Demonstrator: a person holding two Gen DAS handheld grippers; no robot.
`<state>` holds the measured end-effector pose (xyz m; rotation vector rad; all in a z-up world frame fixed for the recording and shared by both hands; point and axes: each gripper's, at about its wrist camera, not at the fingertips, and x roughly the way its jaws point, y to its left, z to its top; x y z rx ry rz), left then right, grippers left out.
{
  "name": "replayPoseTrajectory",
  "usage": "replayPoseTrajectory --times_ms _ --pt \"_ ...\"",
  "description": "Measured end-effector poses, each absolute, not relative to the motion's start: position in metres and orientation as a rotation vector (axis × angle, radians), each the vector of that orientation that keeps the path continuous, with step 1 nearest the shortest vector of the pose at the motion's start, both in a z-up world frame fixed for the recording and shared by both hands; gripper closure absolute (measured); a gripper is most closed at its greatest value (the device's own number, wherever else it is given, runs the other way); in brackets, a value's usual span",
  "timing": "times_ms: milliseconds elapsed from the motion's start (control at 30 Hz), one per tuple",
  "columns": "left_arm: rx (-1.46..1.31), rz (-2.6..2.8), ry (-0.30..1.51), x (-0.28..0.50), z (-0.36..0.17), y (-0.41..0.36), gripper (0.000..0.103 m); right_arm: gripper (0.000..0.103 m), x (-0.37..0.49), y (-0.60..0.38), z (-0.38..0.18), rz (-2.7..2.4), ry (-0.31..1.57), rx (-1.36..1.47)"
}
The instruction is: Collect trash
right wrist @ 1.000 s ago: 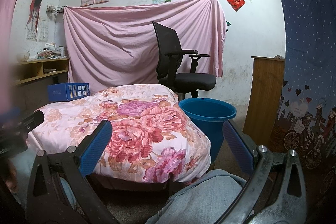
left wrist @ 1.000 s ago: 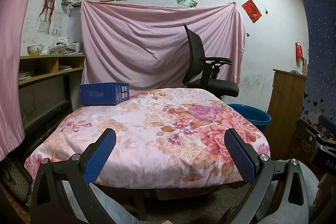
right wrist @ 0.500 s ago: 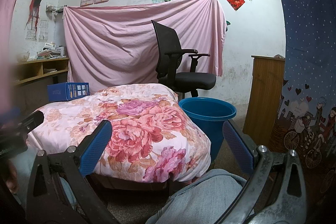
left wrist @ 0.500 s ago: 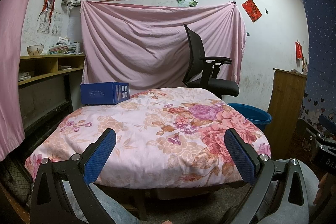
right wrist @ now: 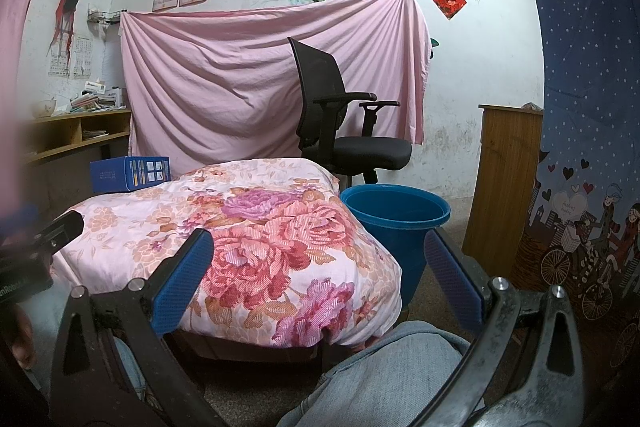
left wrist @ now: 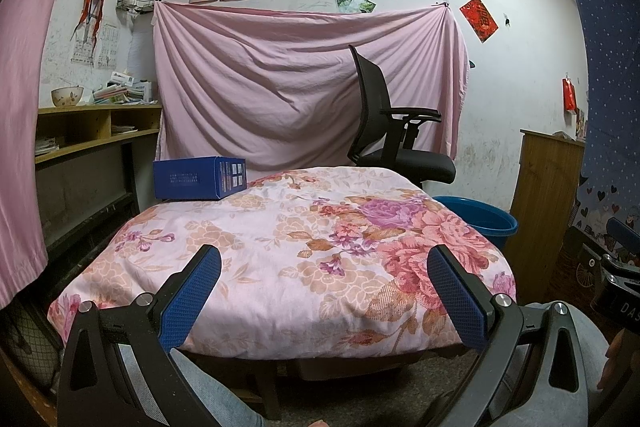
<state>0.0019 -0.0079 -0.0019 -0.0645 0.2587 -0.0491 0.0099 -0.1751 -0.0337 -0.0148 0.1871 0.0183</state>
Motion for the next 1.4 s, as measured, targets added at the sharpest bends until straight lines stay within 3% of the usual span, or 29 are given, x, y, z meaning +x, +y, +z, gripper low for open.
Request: replayPoseTrajectory --times_ms 1400 --pt "-0.059 -0.053 0.265 0.0024 -0.0062 -0.0009 0.002 0.000 0.0110 -0.1769 -0.0333 0.020 0.191 -0.012"
